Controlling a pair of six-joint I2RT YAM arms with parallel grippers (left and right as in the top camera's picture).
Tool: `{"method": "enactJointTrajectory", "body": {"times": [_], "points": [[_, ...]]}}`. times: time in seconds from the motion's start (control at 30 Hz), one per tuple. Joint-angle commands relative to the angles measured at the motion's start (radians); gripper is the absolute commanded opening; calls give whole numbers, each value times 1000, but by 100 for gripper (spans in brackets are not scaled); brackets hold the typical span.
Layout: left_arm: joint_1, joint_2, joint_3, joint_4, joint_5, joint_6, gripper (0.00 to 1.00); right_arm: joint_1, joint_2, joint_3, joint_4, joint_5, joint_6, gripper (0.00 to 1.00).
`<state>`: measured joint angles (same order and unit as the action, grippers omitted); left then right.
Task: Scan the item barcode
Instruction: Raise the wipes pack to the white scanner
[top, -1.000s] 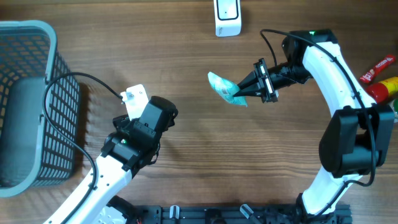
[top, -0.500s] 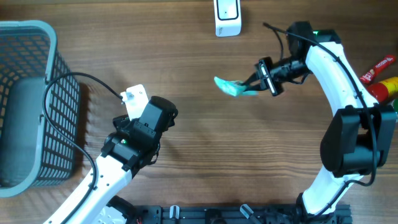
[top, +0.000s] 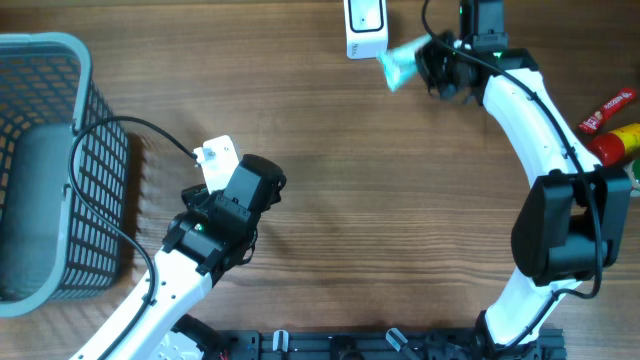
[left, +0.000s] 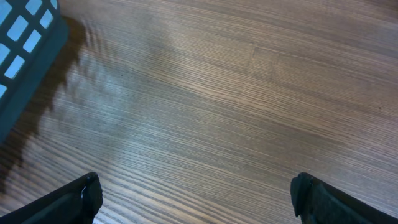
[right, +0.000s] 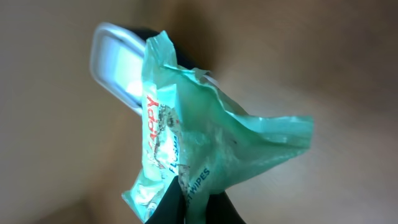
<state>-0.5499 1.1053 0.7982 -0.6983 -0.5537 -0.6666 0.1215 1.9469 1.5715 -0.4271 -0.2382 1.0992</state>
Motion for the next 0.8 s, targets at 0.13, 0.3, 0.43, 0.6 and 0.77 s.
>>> {"method": "enactJointTrajectory", "body": {"times": [0.13,0.3,0.43,0.6,0.77], "points": [[-3,0,0,1,-20,8,100,93,82,13,463,193,30,5],[-3,0,0,1,-20,8,100,149,200,63,621,323,28,5],[-3,0,0,1,-20,8,100,148,336,201,636,361,24,5],[-3,0,0,1,-20,8,100,145,372,282,616,376,-16,5],[-3,0,0,1,-20,8,100,74,347,362,397,388,-81,5]]}}
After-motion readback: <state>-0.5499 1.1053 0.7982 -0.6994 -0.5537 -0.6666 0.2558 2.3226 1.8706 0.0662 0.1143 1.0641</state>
